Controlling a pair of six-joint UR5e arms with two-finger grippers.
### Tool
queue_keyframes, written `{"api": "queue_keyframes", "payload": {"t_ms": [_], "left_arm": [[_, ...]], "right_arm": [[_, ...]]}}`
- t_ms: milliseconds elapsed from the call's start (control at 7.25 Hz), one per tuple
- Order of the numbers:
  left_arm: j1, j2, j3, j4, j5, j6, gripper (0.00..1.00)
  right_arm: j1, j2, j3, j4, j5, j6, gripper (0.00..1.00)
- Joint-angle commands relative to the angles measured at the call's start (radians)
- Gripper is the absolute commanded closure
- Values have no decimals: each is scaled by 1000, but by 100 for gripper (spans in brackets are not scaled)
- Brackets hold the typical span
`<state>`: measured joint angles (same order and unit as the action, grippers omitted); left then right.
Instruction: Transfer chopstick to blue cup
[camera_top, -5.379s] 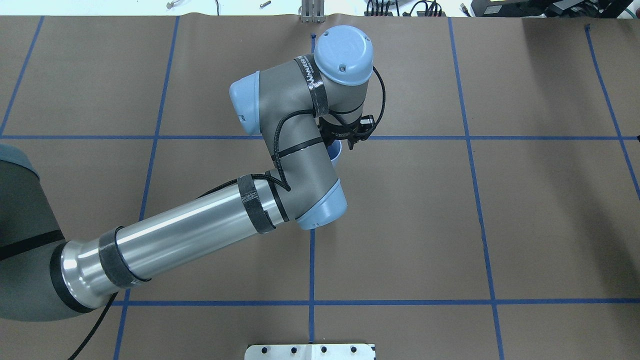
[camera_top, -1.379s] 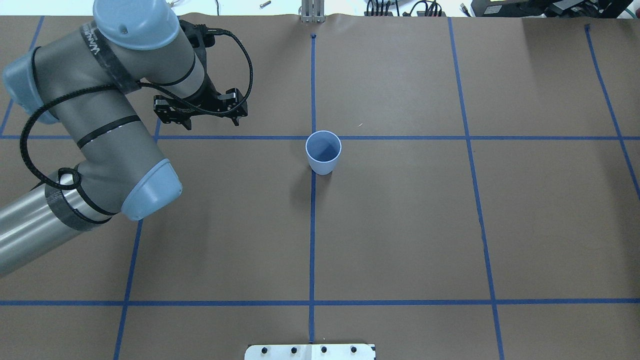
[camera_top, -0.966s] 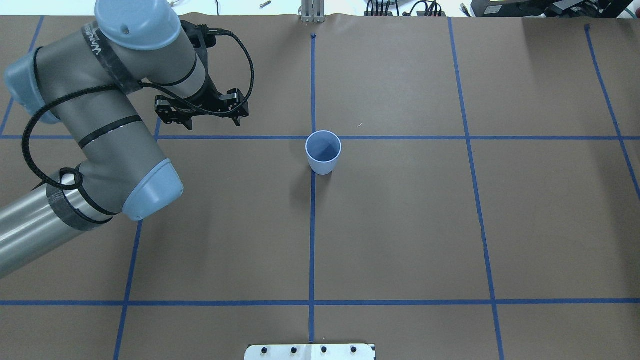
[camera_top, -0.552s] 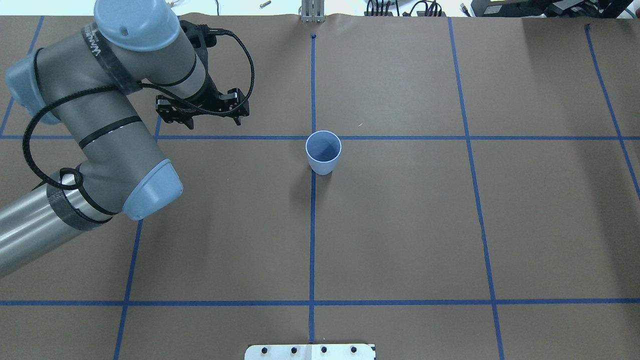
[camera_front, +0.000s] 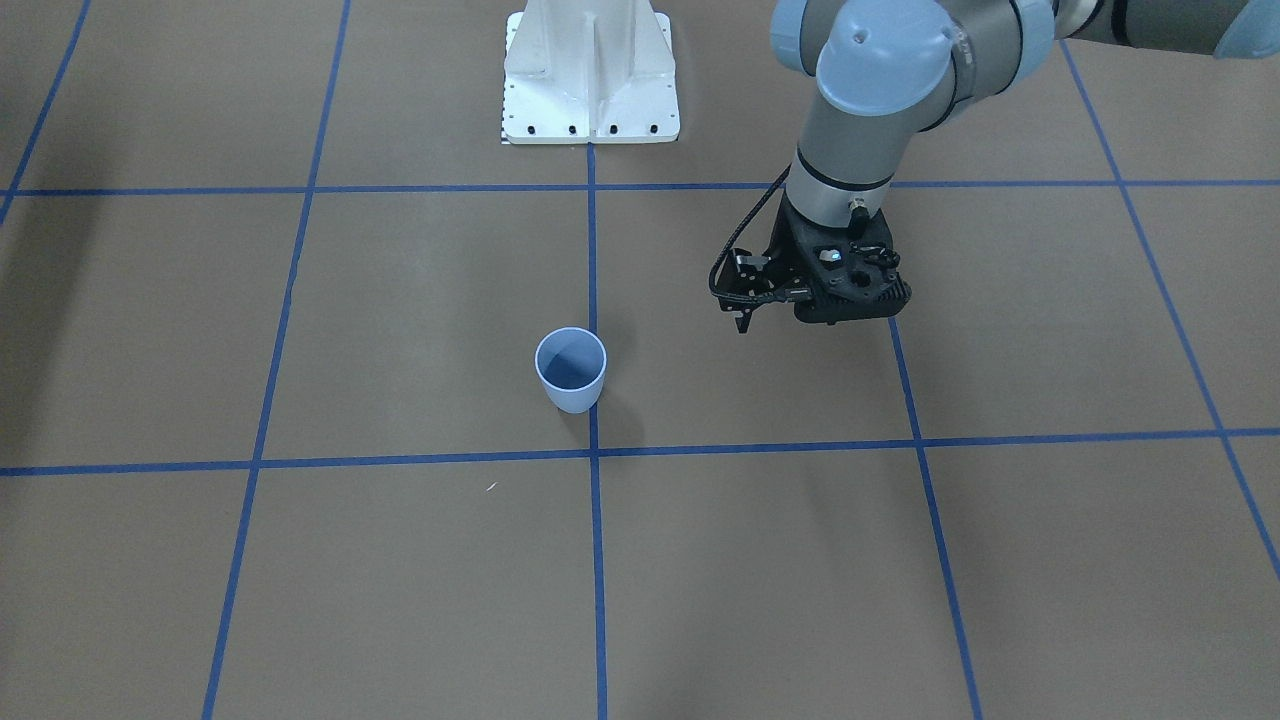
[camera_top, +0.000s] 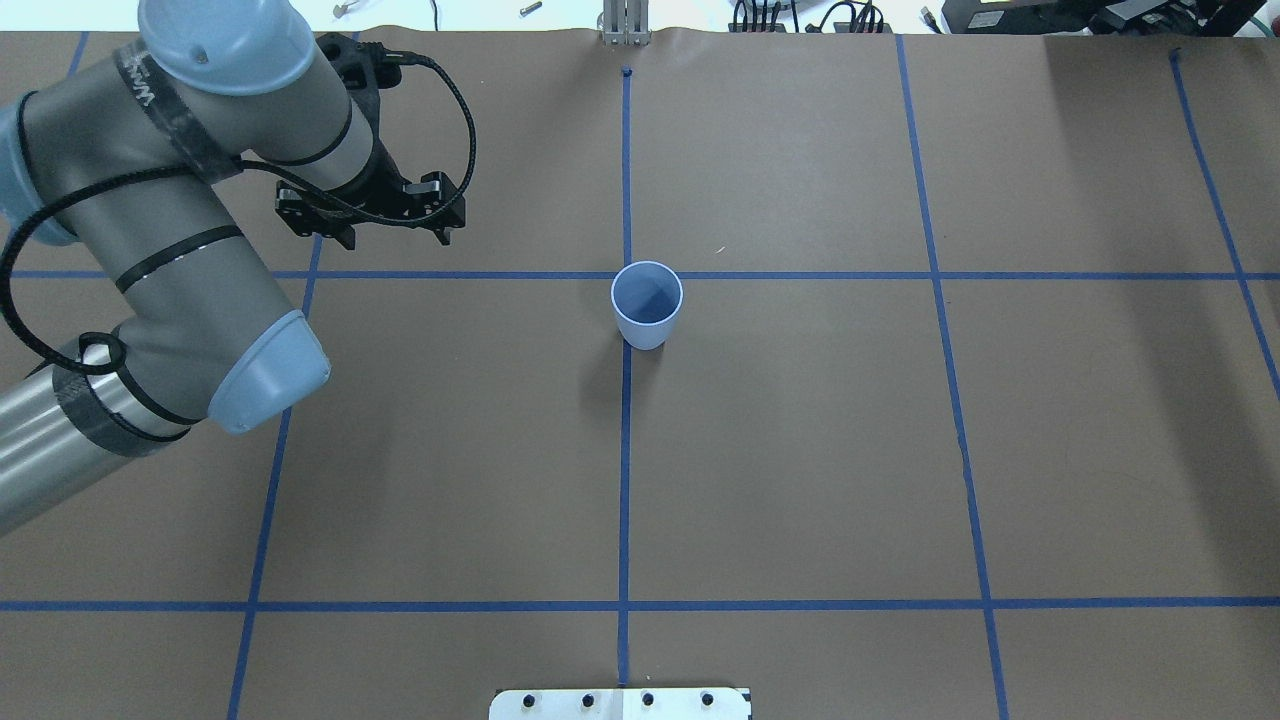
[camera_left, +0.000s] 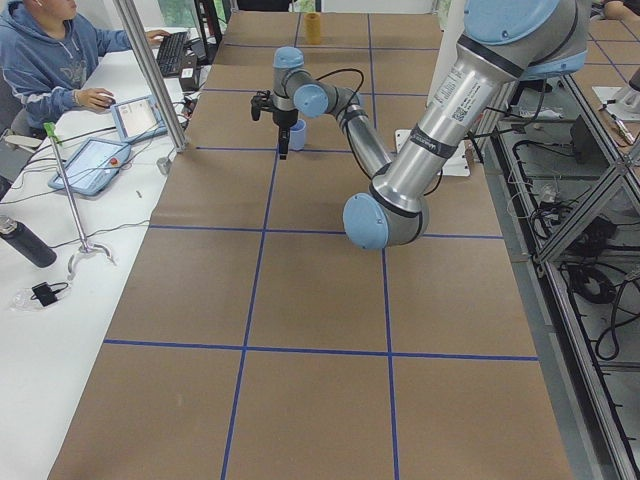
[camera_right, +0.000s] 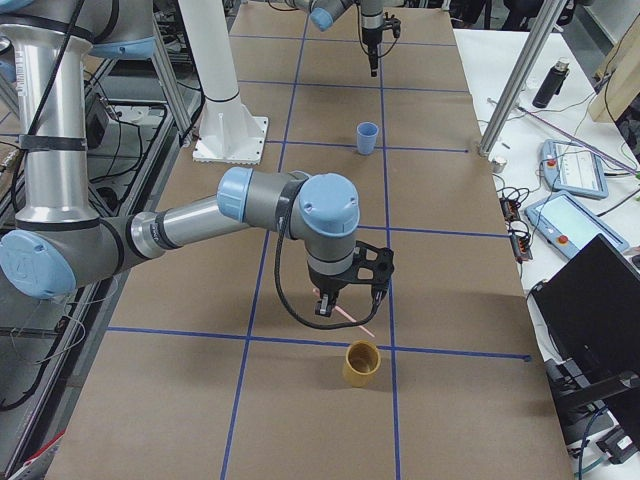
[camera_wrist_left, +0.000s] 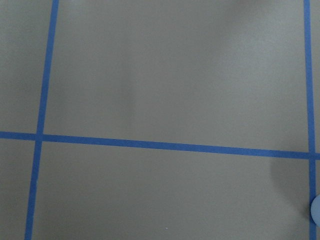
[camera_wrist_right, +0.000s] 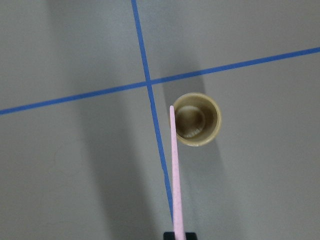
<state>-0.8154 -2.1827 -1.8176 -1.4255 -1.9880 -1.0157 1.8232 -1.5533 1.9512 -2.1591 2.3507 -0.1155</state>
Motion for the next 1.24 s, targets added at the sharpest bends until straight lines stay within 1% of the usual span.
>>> {"api": "queue_keyframes", "payload": {"t_ms": [0, 138, 276, 414, 552, 690, 828, 966, 1103], "left_arm": [[-56, 85, -58, 0, -12, 112, 2], [-100, 144, -83, -1, -14, 191, 2], [-149, 197, -88, -1, -21, 298, 2], [-209, 248, -81, -4, -67, 410, 2], [-279, 283, -77, -4, -84, 518, 2], [-321, 309, -65, -4, -104, 599, 2], [-344, 316, -51, -4, -104, 644, 2], [-346, 342, -45, -6, -103, 673, 2], [-372, 353, -23, -6, -104, 721, 2]], "right_arm": [[-36, 212, 9, -216, -7, 0, 100], [-77, 289, 3, -278, -1, 16, 100], [-131, 333, -8, -307, 24, 32, 100], [-186, 370, -29, -306, 97, 77, 100], [-230, 409, -32, -303, 132, 164, 100], [-298, 448, -31, -298, 184, 268, 100], [-368, 499, -31, -238, 211, 413, 100], [-446, 509, -31, -93, 260, 612, 100], [-519, 512, -46, 86, 277, 834, 100]]}}
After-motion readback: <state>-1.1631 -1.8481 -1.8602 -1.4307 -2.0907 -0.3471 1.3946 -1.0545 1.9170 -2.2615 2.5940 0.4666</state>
